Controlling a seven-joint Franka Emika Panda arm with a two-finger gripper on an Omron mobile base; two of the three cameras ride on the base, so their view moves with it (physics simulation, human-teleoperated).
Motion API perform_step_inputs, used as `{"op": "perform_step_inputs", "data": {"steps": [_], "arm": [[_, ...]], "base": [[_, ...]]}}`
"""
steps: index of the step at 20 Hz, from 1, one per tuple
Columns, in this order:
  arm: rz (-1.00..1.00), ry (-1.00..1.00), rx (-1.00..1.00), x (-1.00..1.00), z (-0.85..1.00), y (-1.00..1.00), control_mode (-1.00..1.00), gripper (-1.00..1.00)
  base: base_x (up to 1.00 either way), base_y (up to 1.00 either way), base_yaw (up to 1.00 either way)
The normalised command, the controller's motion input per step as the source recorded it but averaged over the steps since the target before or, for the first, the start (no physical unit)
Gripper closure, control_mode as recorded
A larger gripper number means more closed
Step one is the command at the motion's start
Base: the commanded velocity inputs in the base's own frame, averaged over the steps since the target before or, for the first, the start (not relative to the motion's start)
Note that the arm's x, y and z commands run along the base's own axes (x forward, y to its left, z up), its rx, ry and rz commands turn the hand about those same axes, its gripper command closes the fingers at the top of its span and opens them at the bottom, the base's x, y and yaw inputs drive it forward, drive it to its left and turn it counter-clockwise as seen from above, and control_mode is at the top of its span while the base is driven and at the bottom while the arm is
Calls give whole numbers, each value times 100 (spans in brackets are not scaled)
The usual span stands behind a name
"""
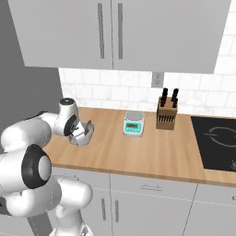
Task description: Take the meat container that has the fish and place it on the second highest rack of the freezer. Then take the vegetable container that has the cucumber and tomato and place it on the highest rack of the freezer.
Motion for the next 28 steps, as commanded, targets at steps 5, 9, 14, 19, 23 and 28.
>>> {"op": "perform_step_inputs", "data": {"steps": [5, 9, 14, 19, 23, 28], "arm": [[-2, 3, 0, 20, -47, 26, -100, -100], [-7, 0, 0, 24, -36, 4, -100, -100], [-9, 0, 0, 14, -9, -3, -100, -100], [-8, 2, 1, 28, -7, -3, -100, -100], [-7, 7, 1, 30, -18, -1, -100, -100], [-4, 6, 0, 5, -48, 0, -100, -100]], "base": [[0, 0, 0], [0, 0, 0], [0, 0, 0], [0, 0, 0], [0, 0, 0], [0, 0, 0]]}}
